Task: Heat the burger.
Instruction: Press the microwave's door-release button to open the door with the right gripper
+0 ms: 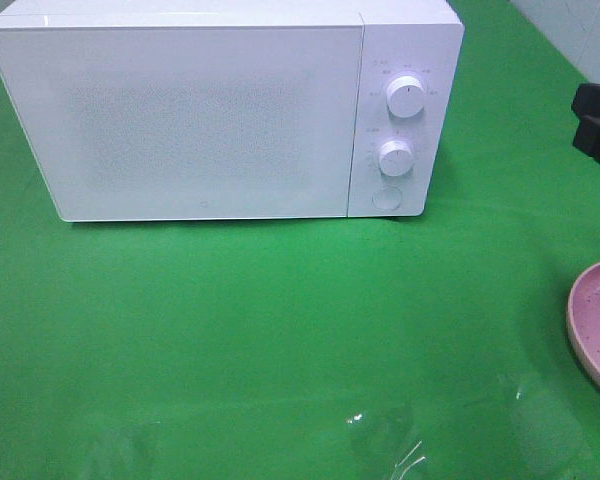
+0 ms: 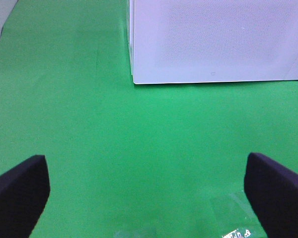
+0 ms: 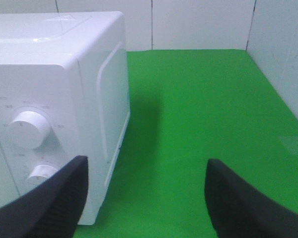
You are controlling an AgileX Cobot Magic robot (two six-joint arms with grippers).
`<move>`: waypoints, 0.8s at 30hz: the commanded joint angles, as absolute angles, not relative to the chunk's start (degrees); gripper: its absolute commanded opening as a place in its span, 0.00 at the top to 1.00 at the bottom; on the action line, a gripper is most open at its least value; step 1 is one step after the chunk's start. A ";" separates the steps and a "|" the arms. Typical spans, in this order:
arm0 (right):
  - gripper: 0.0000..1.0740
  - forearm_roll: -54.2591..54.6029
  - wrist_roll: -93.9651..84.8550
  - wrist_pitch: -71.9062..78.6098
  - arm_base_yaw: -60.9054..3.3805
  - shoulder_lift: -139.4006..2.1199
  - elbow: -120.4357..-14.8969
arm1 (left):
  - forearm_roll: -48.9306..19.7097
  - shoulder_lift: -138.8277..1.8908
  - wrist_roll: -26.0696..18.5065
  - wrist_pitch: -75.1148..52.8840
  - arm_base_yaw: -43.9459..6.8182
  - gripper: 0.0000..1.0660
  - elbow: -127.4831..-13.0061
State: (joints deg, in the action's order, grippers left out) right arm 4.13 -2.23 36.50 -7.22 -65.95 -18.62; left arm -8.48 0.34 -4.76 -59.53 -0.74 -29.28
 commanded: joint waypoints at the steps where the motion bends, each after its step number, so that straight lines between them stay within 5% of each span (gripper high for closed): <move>1: 0.40 11.46 -10.08 43.43 -9.80 -70.99 -18.45 | -8.54 1.72 -4.47 -59.30 -1.03 0.04 -29.16; 13: 0.40 34.49 -22.29 59.76 -29.85 -84.40 -18.45 | -8.54 1.72 -4.47 -59.30 -1.03 0.04 -29.16; 24: 0.40 42.63 -22.23 61.99 -42.80 -89.15 -18.85 | -8.54 1.72 -4.47 -59.30 -1.03 0.04 -29.16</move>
State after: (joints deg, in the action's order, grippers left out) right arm 40.74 -21.31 61.36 -40.79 -88.41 -18.33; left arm -8.48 0.34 -4.76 -59.53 -0.74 -29.28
